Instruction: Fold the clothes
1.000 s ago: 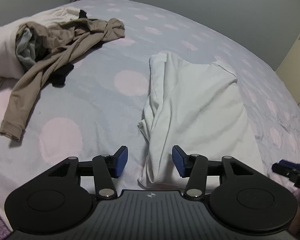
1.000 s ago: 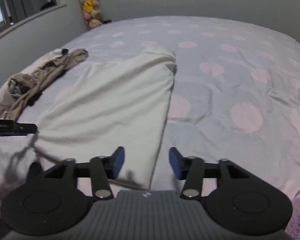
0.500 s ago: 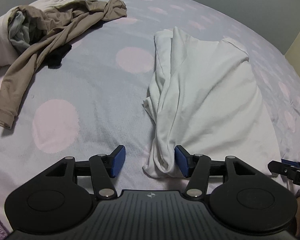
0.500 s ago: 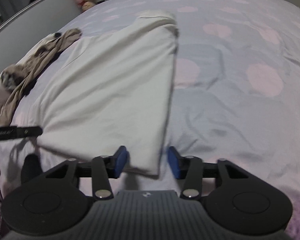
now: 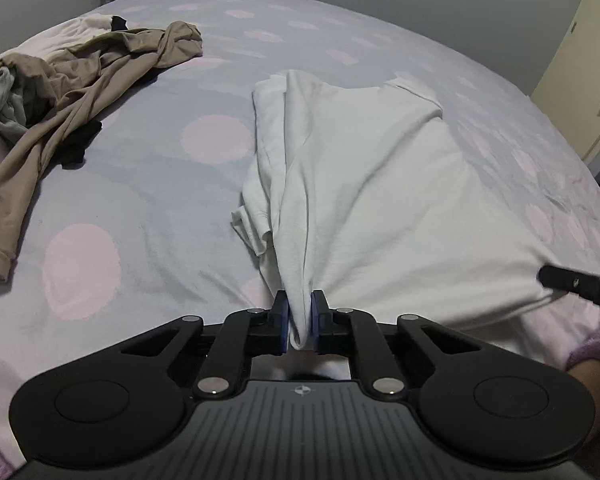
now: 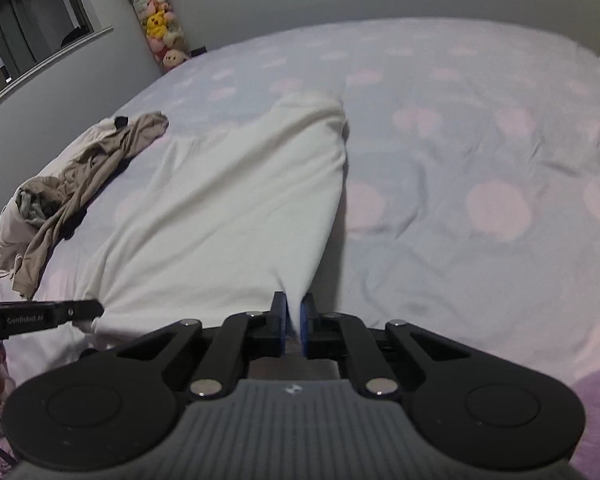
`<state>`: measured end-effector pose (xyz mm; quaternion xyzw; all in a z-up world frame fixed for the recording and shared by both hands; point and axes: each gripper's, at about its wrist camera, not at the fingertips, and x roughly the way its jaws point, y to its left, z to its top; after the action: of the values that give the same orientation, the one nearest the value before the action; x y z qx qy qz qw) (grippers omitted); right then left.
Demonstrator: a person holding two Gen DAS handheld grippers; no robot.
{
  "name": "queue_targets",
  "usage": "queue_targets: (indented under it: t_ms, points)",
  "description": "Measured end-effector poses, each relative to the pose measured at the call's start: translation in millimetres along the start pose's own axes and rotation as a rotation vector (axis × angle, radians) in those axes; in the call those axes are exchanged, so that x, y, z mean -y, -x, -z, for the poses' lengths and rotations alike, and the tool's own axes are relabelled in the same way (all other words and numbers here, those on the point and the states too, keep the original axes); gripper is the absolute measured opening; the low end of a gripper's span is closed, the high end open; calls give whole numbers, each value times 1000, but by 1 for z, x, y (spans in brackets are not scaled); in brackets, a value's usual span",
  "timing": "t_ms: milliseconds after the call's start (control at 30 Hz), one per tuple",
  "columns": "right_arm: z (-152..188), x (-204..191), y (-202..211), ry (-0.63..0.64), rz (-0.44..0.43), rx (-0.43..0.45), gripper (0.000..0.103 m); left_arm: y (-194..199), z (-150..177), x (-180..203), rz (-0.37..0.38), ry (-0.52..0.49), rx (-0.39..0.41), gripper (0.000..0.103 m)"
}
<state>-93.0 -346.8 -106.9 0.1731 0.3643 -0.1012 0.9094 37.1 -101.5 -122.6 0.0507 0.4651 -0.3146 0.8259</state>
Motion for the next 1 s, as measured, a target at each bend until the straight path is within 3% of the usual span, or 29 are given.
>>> queue_targets:
  t_ms: [167,333,433,567,667,800,1000]
  points:
    - [1,2,8,8,57,-42,7,4,5,12,11,-11,-63,9]
    - [13,4,-13,27,76,-125,7,-9,7,6,8,15,-94,10]
    - [17,5,-25,61,86,-166,9,-9,7,-3,22,50,-94,19]
    - [13,12,-19,36,95,-155,19,1,5,-15,56,95,-68,31]
    - [8,16,-12,27,124,-118,24,9,-1,-22,32,133,-31,42]
    - [-2,17,-8,49,152,-67,32,13,-15,-29,53,172,15,49]
    - [-22,24,-23,15,118,-65,35,-6,-45,-26,85,169,49,55]
